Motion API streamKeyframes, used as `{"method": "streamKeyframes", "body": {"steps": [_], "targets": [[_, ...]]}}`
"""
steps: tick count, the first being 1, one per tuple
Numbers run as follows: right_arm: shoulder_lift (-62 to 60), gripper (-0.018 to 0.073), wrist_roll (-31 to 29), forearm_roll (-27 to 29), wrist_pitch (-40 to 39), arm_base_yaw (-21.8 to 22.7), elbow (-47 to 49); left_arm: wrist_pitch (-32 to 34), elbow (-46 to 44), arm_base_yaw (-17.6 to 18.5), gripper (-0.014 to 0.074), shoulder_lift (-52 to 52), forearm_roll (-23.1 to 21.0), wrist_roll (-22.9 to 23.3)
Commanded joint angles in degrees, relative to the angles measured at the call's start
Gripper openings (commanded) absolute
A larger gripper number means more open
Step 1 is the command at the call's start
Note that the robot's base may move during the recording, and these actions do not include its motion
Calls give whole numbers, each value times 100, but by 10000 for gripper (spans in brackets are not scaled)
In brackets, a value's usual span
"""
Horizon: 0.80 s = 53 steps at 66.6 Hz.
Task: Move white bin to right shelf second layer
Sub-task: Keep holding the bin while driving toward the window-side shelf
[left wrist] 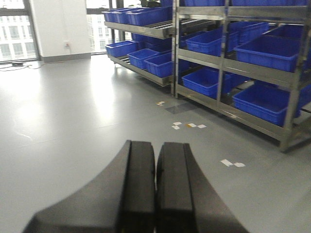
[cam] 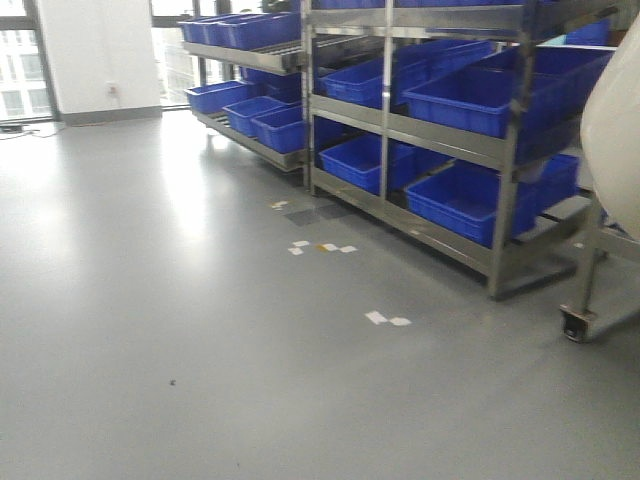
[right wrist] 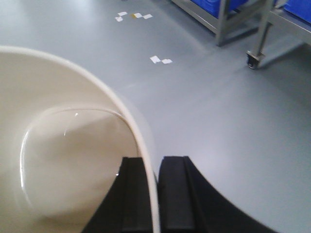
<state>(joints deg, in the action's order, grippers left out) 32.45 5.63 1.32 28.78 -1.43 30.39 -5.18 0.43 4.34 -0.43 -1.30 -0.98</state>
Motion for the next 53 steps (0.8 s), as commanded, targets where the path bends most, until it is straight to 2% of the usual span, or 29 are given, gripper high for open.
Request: {"method": "streamKeyframes", "body": {"steps": [1,53], "targets": [[-9,68,11,14,-581,-13,172,462,211,23,85,-92,-36,27],[-9,68,11,14,-581,-13,172,462,211,23,85,-92,-36,27]]}}
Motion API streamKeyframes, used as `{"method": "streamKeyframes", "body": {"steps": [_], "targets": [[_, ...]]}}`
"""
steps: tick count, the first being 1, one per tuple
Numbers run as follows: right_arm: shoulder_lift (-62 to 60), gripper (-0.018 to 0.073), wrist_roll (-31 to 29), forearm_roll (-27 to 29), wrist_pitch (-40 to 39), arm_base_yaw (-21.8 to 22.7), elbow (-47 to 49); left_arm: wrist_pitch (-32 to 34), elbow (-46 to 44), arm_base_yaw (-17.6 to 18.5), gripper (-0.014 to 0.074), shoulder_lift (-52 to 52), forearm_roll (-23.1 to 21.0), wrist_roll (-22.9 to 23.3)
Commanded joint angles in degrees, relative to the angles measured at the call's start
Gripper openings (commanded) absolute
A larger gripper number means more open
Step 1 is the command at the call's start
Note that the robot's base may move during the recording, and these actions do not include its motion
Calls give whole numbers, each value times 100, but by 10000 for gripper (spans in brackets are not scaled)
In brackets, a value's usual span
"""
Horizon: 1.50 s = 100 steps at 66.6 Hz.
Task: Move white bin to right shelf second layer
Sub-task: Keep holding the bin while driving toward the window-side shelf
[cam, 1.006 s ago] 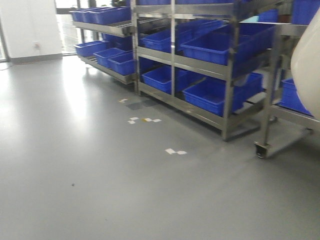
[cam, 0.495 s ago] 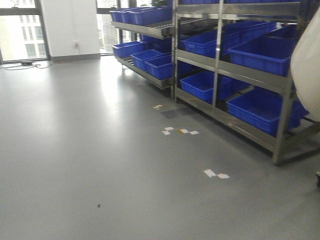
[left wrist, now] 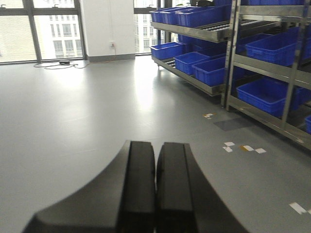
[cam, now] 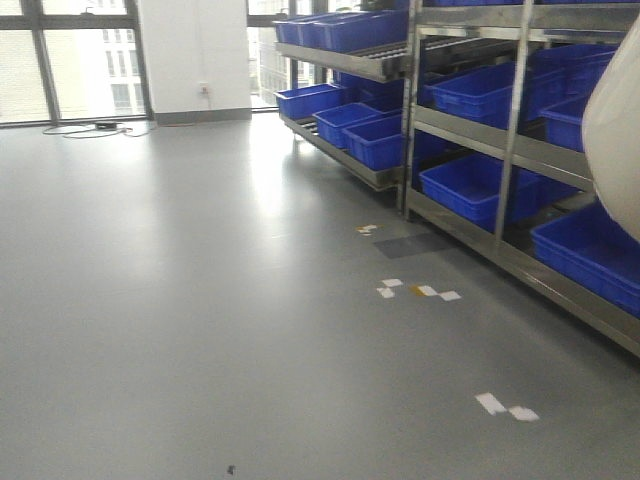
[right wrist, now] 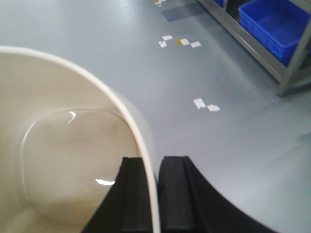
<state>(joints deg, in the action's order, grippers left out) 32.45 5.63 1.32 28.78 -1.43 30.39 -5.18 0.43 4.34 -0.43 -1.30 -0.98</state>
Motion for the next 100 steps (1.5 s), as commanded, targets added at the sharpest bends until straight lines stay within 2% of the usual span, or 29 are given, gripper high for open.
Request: {"method": "streamKeyframes", "body": {"steps": [1,100], "targets": [[-9,68,11,14,-581,-13,172,462,211,23,85,-92,-36,27],[-9,68,11,14,-581,-13,172,462,211,23,85,-92,-36,27]]}}
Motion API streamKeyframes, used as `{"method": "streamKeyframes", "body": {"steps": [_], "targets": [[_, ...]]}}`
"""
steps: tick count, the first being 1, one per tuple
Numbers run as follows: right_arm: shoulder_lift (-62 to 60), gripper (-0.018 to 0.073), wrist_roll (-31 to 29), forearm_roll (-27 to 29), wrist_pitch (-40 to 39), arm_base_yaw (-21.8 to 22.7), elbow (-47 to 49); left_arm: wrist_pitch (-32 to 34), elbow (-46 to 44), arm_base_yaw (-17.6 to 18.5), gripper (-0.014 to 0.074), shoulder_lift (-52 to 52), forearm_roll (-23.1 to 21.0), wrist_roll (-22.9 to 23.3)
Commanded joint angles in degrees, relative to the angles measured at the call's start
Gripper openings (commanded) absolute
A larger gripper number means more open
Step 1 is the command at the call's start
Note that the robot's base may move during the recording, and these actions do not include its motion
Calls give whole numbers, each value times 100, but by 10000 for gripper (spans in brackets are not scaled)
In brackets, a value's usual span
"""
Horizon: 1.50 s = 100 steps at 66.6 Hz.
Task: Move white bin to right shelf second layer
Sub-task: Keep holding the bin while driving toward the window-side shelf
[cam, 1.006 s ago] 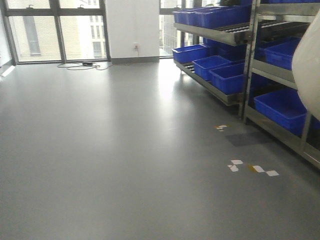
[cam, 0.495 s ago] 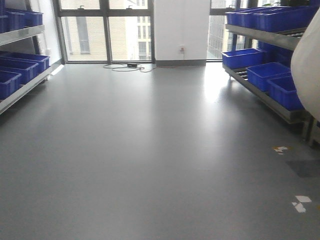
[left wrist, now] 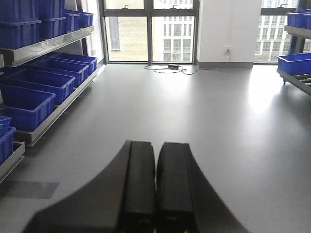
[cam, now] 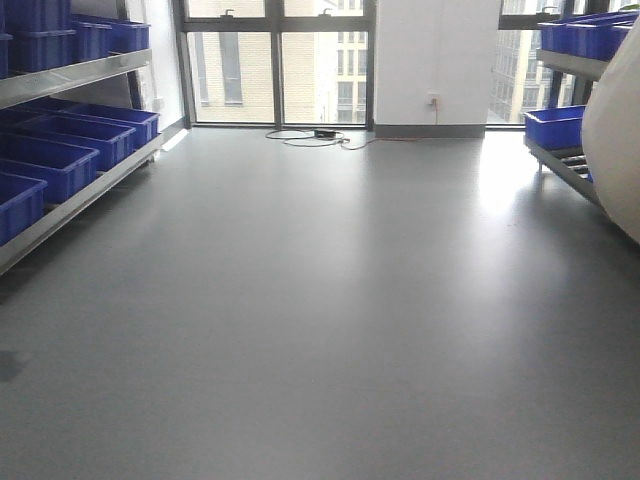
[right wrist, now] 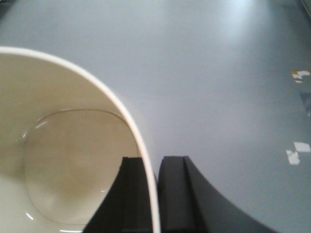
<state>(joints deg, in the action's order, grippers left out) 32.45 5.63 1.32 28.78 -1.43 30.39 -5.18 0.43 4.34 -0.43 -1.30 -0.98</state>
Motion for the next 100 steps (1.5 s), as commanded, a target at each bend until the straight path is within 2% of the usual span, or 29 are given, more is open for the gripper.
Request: {"method": "streamKeyframes", "body": {"steps": [1,100], "targets": [[-9,68,11,14,-581,-13,172,462,211,23,85,-92,-36,27],[-9,68,11,14,-581,-13,172,462,211,23,85,-92,-36,27]]}}
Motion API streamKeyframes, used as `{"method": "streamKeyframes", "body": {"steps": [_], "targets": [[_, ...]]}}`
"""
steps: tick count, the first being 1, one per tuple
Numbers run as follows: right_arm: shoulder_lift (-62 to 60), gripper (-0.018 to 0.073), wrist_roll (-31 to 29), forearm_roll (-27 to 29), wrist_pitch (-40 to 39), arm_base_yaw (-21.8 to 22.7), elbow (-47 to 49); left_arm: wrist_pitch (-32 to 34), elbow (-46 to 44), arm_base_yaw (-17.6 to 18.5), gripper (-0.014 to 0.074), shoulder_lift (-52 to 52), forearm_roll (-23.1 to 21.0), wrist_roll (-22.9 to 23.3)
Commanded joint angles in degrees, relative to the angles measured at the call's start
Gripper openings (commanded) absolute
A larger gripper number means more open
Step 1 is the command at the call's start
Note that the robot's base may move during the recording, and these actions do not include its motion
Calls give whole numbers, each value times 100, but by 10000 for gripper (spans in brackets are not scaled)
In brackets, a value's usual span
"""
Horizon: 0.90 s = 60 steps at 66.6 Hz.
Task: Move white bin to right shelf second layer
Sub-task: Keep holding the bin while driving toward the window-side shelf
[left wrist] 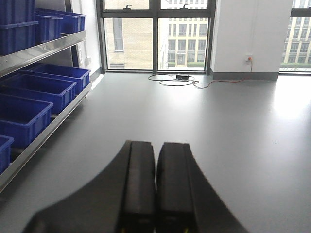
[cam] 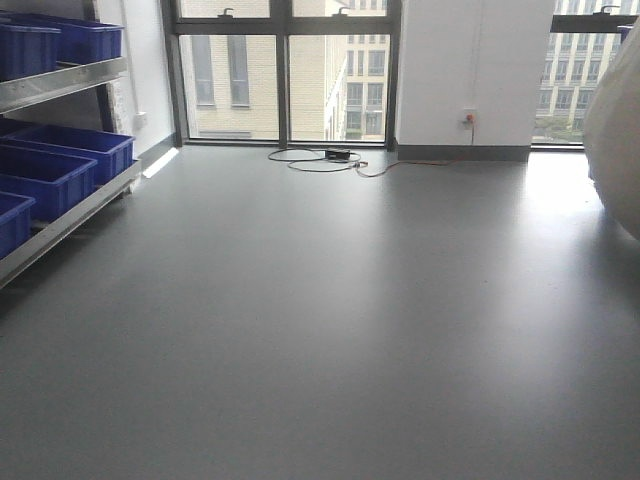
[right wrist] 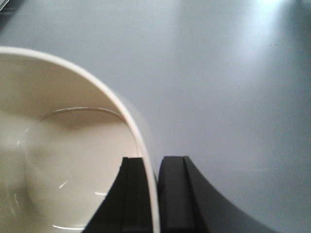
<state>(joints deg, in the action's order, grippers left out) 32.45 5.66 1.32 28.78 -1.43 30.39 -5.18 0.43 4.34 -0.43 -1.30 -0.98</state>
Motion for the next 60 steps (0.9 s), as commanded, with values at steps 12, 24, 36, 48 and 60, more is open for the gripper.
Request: {"method": "streamKeyframes", "body": {"steps": [12,24,36,48,60], "targets": [[-9,68,8,14,-581,-13,172,462,211,23,85,-92,-36,27],[-9,68,8,14,-581,-13,172,462,211,23,85,-92,-36,27],[-9,68,8,14,-581,-13,172,462,211,23,85,-92,-36,27],[-9,68,8,14,-581,-13,172,462,211,23,85,-92,-36,27],[-9,68,8,14,-581,-13,172,462,211,23,85,-92,-36,27]]}}
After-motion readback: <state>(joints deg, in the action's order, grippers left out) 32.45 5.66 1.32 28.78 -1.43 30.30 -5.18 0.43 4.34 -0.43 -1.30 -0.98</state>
